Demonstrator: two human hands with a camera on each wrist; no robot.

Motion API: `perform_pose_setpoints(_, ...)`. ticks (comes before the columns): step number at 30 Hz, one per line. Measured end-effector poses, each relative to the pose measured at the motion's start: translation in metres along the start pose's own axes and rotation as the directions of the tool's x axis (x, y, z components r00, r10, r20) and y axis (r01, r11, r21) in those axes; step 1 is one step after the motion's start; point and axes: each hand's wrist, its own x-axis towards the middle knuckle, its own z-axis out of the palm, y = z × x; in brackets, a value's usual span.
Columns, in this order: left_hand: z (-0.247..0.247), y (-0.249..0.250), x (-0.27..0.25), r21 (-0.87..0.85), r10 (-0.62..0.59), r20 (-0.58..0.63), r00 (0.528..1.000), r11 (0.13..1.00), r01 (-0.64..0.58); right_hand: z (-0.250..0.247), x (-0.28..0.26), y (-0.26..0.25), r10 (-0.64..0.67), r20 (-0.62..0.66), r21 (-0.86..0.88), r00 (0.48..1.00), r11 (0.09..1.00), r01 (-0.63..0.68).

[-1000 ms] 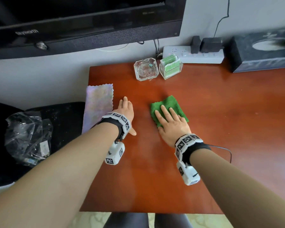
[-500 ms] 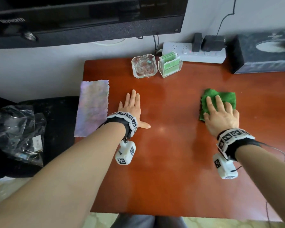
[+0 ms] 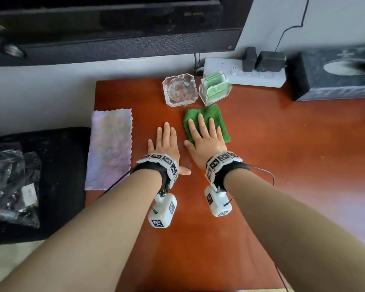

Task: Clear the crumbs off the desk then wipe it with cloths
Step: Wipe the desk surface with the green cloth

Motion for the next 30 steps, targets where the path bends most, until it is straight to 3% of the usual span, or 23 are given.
perform_pose_setpoints(5, -0.005, 0.005, -0.002, 0.029, -0.013, 0.027, 1.000, 1.000, 0.012, -0.003, 0.000, 0.025, -0.007, -0.017, 0.010, 1.000, 1.000, 0.007)
perform_pose_setpoints(11, -0.012, 0.010, -0.004, 0.081, -0.052, 0.058, 0.997, 0.996, 0.047, -0.024, -0.018, 0.131, 0.292, -0.015, 0.176, 0.956, 0.942, -0.285)
perform_pose_setpoints(14, -0.016, 0.017, -0.005, 0.095, -0.089, 0.055, 0.994, 0.992, 0.083, -0.026, -0.042, 0.181, 0.362, -0.008, 0.168, 0.932, 0.920, -0.355)
perform_pose_setpoints(17, -0.021, 0.029, -0.005, 0.122, -0.133, 0.061, 0.989, 0.985, 0.125, -0.020, -0.062, 0.198, 0.324, -0.012, 0.088, 0.946, 0.943, -0.321)
perform_pose_setpoints(21, -0.032, 0.055, -0.005, 0.046, -0.196, 0.022, 0.980, 0.980, 0.195, -0.013, -0.071, 0.176, 0.248, 0.004, 0.132, 0.969, 0.960, -0.246)
perform_pose_setpoints(24, -0.035, 0.088, -0.002, 0.024, -0.051, -0.122, 0.991, 0.998, 0.054, -0.004, -0.072, 0.143, 0.079, 0.019, 0.113, 0.997, 0.990, -0.080)
perform_pose_setpoints(26, -0.030, 0.116, -0.002, 0.098, 0.045, -0.128, 0.991, 0.995, -0.033, -0.002, -0.066, 0.129, 0.022, 0.042, 0.120, 0.999, 0.992, -0.026)
perform_pose_setpoints(30, -0.015, 0.154, -0.001, 0.154, -0.009, -0.054, 0.998, 0.988, 0.018, -0.011, -0.042, 0.137, 0.006, 0.032, 0.079, 0.999, 0.997, -0.009)
